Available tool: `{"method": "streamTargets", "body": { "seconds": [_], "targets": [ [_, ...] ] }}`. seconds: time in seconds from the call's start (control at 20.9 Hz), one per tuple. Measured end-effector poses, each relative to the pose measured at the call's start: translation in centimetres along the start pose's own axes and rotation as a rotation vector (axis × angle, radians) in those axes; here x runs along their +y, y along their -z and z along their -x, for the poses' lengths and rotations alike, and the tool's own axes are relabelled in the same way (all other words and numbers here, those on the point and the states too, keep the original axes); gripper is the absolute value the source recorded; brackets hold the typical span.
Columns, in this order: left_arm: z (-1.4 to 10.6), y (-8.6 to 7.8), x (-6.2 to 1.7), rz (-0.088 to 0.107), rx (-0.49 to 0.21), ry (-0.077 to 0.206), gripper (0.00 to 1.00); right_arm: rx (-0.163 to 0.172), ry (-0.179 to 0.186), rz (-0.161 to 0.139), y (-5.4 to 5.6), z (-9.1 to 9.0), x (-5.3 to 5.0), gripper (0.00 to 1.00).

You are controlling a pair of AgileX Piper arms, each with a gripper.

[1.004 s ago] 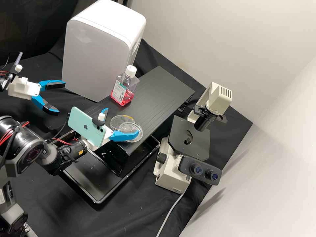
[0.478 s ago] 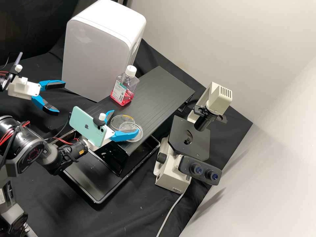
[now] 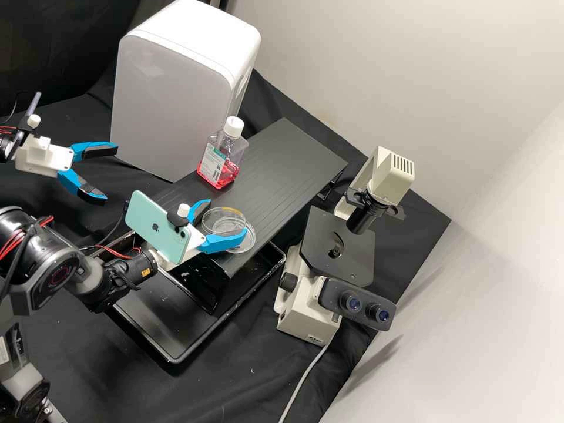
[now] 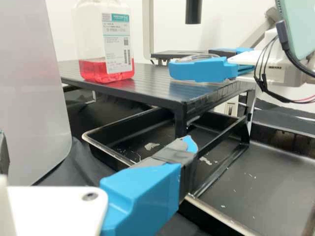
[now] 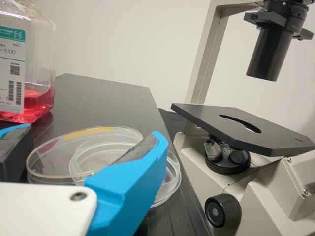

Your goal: Place the lid on the petri dish

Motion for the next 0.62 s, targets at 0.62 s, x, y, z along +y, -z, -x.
{"method": "streamTargets", "body": {
  "seconds": [0.62],
  "targets": [
    [-0.03, 0.02, -0.01, 0.0, 0.0, 0.0, 1.0, -0.007, -0.005, 0.002, -0.22, -0.04, 0.17, 0.0]
  ]
}}
